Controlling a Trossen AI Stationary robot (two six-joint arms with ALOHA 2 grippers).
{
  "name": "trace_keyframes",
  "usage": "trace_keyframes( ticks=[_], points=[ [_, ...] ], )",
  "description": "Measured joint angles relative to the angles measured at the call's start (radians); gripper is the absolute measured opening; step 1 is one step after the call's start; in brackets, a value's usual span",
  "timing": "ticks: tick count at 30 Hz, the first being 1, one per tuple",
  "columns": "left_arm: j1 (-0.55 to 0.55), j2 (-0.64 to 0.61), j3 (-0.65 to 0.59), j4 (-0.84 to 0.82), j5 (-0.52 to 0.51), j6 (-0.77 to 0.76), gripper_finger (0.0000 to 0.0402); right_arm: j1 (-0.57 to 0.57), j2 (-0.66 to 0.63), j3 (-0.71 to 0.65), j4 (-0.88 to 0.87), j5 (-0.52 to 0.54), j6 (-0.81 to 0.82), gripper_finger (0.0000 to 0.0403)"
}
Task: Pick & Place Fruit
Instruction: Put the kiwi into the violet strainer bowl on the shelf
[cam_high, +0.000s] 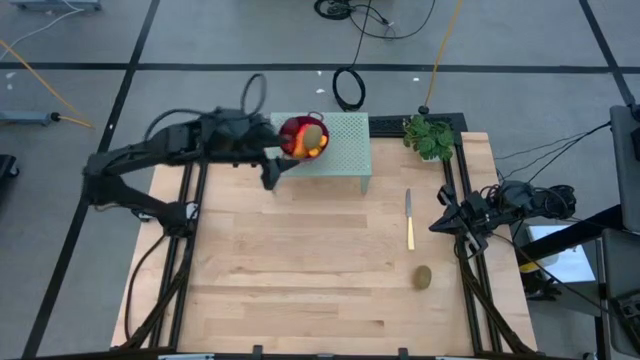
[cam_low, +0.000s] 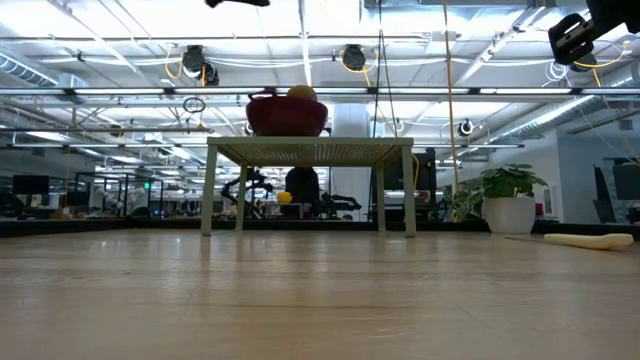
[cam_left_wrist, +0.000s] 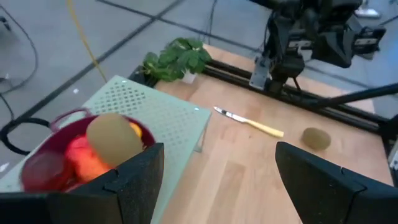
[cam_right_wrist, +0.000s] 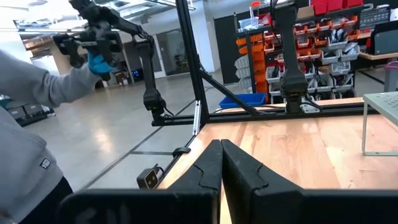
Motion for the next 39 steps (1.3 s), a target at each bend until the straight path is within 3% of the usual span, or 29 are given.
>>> trace_keyframes(
  ticks=[13, 20, 31, 39],
  points=[
    [-0.164, -0.412, -0.489, 0.331, -0.152, -0.061, 0.0308, 0.000, 0.000, 0.000, 0.028, 0.002, 0.004, 0.0000],
    [-0.223, -0.579, -0.669, 0.379, -0.223, -0.087, 0.0308, 0.000, 0.018, 0.000, 0.066, 0.003, 0.002, 0.0000],
    [-0.267, -0.781, -0.858, 0.376, -0.223, -0.122, 0.0308, 0.001, 0.295, 0.025, 0.067, -0.001, 0.027, 0.0000],
    [-0.273, -0.907, -0.938, 0.379, -0.223, -0.099, 0.0308, 0.007, 0.485, 0.142, 0.012, -0.107, 0.026, 0.0000]
  ],
)
